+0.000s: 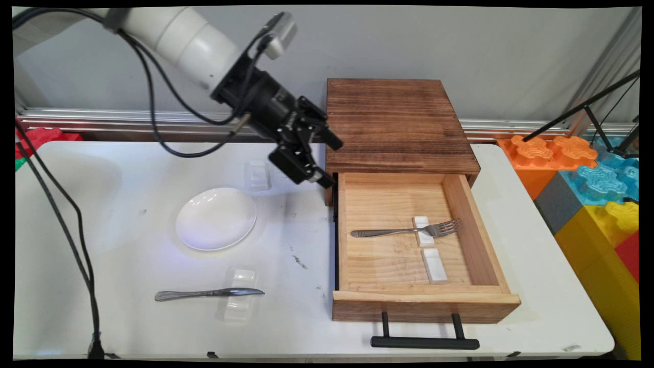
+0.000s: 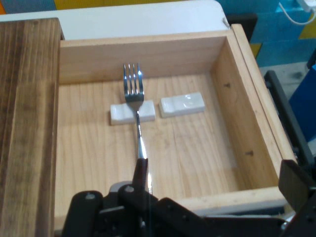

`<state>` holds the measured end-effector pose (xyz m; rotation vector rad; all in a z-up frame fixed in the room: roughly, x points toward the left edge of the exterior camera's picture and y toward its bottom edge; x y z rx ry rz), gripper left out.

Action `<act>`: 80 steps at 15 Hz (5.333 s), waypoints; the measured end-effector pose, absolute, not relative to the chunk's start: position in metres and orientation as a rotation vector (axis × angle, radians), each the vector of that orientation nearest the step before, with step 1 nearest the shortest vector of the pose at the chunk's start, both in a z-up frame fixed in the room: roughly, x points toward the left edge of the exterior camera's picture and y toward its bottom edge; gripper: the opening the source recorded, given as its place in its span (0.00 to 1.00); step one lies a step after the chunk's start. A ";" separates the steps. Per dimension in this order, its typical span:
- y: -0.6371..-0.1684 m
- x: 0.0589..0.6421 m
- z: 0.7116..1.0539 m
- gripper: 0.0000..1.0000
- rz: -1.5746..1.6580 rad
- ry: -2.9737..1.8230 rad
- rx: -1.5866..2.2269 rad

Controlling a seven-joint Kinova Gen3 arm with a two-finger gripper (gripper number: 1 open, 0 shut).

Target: Pick up the knife from the right of the white plate

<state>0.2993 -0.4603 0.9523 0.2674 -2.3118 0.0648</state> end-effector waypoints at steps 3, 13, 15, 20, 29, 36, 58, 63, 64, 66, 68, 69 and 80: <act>-0.454 0.325 0.949 1.00 0.058 -2.317 0.258; -0.427 0.402 0.921 1.00 0.063 -2.364 0.241; -0.417 0.418 0.911 1.00 0.069 -2.383 0.254; -0.394 0.441 0.890 1.00 0.075 -2.422 0.293; -0.362 0.469 0.861 1.00 0.069 -2.493 0.375; -0.334 0.474 0.827 1.00 0.047 -2.521 0.394; -0.300 0.469 0.746 1.00 0.032 -2.498 0.344; -0.296 0.469 0.740 1.00 0.039 -2.502 0.326; -0.295 0.469 0.739 1.00 0.041 -2.503 0.323; -0.294 0.469 0.738 1.00 0.044 -2.505 0.319; -0.293 0.469 0.736 1.00 0.047 -2.508 0.313; -0.292 0.468 0.735 1.00 0.047 -2.509 0.311; -0.288 0.466 0.730 0.00 0.059 -2.512 0.294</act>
